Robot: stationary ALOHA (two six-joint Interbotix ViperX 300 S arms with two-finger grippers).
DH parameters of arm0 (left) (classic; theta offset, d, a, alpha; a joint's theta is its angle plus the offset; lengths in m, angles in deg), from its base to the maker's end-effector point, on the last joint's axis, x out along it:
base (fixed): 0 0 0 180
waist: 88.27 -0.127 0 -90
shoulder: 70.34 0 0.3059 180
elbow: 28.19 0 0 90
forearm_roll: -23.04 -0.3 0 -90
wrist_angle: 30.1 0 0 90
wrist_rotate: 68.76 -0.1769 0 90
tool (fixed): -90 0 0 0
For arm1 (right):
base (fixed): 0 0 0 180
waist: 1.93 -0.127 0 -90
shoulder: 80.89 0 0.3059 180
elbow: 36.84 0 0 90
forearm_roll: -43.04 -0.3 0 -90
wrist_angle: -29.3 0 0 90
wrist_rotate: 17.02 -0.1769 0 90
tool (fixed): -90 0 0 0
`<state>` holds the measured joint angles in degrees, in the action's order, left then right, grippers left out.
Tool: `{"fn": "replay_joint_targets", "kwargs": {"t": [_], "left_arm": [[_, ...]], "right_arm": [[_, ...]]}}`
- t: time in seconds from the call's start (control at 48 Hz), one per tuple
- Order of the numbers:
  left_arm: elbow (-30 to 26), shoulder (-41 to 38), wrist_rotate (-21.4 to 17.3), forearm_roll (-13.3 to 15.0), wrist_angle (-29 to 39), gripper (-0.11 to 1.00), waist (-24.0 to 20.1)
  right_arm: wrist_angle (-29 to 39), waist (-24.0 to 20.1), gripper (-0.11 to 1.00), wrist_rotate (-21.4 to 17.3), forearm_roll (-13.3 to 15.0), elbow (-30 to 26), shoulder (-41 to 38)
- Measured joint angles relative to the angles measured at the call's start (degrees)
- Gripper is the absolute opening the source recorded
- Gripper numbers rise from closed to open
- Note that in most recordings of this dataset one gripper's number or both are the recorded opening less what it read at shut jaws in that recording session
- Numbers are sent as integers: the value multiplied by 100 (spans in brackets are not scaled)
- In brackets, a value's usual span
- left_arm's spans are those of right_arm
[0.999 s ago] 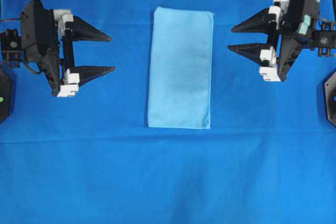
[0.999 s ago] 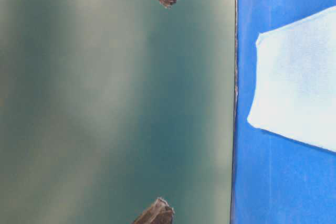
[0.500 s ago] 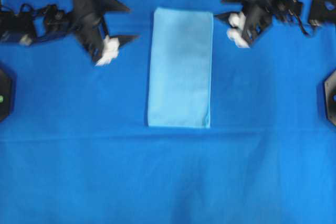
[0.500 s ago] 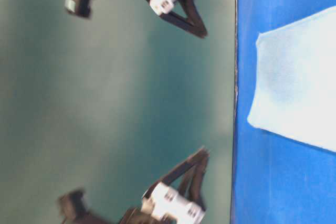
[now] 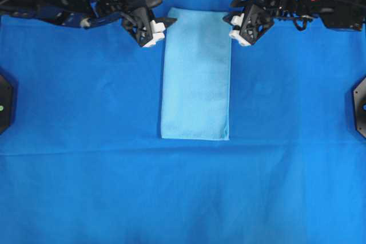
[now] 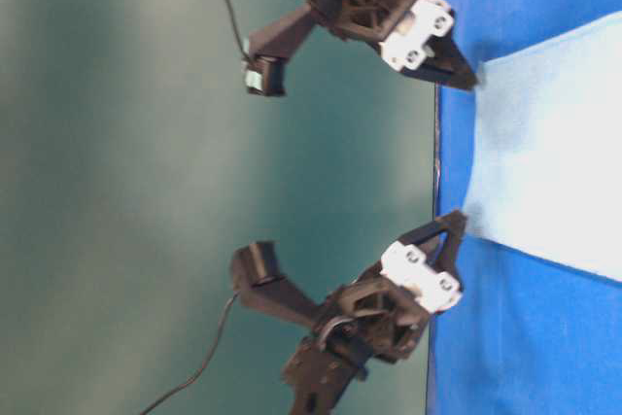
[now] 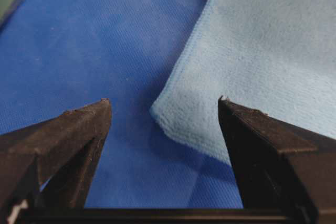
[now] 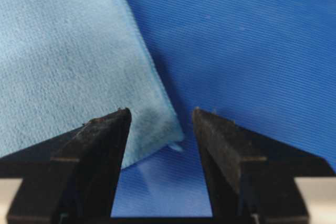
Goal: Fold the light blue towel.
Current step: 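Move both grippers to the far end of the towel strip, then grasp the far end corners and fold them toward the near end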
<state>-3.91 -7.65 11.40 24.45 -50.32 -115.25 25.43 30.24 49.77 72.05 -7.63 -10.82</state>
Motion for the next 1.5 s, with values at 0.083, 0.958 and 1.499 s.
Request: {"fn": "replay_joint_targets", "kwargs": {"t": [0.083, 0.958, 1.499], "left_arm": [[-88, -246, 0, 0, -79, 78, -18], [-149, -475, -360, 0, -35, 5, -62], [-132, 158, -721, -9, 229, 5, -62]], "right_arm": [[-105, 18, 56, 0, 9, -35, -158], [-158, 132, 5, -9, 9, -53, -325], [404, 132, 5, 9, 9, -53, 387]]}}
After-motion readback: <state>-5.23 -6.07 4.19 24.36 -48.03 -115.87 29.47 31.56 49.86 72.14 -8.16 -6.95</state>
